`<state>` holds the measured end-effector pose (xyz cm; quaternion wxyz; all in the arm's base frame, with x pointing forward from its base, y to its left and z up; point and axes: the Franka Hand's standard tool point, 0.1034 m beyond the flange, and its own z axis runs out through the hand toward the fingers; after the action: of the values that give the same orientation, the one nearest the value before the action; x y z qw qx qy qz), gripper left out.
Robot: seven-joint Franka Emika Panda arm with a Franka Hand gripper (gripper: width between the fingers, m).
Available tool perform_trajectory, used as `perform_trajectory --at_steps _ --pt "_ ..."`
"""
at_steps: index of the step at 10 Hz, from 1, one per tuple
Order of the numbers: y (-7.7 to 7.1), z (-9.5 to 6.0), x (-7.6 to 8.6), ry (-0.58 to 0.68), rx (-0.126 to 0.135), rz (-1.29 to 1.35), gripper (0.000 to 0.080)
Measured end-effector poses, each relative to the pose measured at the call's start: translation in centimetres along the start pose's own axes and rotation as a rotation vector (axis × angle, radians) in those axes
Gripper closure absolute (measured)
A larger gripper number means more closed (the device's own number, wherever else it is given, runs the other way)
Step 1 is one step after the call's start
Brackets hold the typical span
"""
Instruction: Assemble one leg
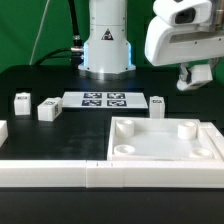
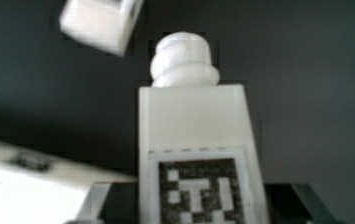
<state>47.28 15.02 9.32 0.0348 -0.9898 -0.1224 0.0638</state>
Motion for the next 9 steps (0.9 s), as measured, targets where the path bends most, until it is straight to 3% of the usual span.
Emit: perform_trajectory --at_steps 2,4,7,9 --pt "0.2 0.2 -0.1 0.13 -0.009 -0.001 0.0509" --pt "1.2 -0.4 1.1 0.323 -0.027 -0.063 0.0509" --pt "2.6 -2.3 2.8 0.363 -0.039 -0.082 0.0509" --pt "2.4 -1.9 2.5 0.36 -0.037 -0.084 0.0509"
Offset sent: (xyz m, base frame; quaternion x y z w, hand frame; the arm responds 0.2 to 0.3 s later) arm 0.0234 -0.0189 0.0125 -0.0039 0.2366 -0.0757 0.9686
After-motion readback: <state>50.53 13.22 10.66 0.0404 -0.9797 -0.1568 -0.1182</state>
